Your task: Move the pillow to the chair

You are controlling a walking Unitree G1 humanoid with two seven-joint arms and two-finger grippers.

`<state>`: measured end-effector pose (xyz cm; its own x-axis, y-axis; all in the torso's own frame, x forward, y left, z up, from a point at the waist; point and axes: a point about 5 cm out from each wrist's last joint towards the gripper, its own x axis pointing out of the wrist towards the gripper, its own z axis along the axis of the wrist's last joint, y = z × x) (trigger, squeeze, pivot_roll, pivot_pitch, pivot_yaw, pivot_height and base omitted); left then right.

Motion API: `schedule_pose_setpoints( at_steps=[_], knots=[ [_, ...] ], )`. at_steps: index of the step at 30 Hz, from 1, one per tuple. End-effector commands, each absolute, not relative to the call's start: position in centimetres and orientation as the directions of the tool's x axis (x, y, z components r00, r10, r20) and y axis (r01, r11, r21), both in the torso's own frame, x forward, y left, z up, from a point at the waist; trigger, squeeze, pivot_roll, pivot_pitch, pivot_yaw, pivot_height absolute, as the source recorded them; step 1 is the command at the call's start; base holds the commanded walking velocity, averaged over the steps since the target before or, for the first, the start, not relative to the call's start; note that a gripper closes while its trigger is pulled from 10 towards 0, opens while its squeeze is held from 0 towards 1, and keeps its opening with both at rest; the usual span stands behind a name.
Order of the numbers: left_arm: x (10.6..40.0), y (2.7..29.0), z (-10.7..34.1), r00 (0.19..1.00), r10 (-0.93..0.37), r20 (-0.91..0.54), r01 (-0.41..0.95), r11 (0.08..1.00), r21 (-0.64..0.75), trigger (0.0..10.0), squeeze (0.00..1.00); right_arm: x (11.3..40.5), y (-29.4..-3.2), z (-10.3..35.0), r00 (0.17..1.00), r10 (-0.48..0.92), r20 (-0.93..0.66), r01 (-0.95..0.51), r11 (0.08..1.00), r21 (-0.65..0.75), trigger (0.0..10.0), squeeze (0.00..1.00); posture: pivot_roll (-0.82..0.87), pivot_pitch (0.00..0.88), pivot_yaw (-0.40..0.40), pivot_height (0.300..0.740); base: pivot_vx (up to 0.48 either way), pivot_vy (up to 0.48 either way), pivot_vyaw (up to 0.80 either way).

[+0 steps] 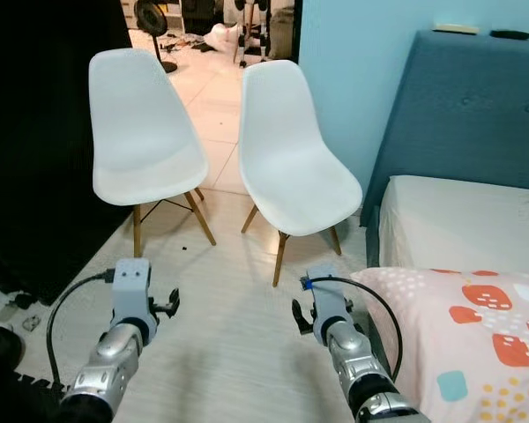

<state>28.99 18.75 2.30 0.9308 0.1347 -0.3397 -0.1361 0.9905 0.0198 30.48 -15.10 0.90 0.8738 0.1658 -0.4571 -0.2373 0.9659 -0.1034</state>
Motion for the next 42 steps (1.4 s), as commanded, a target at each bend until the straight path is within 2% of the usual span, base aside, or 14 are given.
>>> schedule_pose_setpoints(
  at_steps=[1,9,33,42],
  knots=[
    [28.5,18.8,1.8,0.924,0.149,-0.351,-0.153,0.988,0.017,10.0,0.0,30.4,-15.0,0.7,0.861,0.177,-0.476,-0.258,0.96,-0.11,10.0,0.0,0.0,0.058,-0.081,0.705,0.0,0.0,0.0],
    [28.2,19.0,2.1,0.935,0.15,-0.323,-0.155,0.988,0.01,10.0,0.0,30.7,-14.7,1.1,0.864,0.188,-0.467,-0.27,0.956,-0.114,10.0,0.0,0.01,0.061,-0.084,0.705,0.0,0.0,0.0],
    [28.7,19.2,2.7,0.943,0.137,-0.303,-0.136,0.99,0.022,10.0,0.0,30.5,-14.8,0.9,0.878,0.168,-0.448,-0.219,0.973,-0.065,10.0,0.0,0.02,0.059,-0.056,0.705,0.297,0.0,0.0],
    [28.8,19.2,2.8,0.944,0.129,-0.305,-0.128,0.992,0.025,10.0,0.0,30.3,-14.9,0.7,0.878,0.157,-0.452,-0.21,0.975,-0.069,10.0,0.0,0.01,0.061,-0.046,0.705,0.274,0.0,-0.72]
  ],
)
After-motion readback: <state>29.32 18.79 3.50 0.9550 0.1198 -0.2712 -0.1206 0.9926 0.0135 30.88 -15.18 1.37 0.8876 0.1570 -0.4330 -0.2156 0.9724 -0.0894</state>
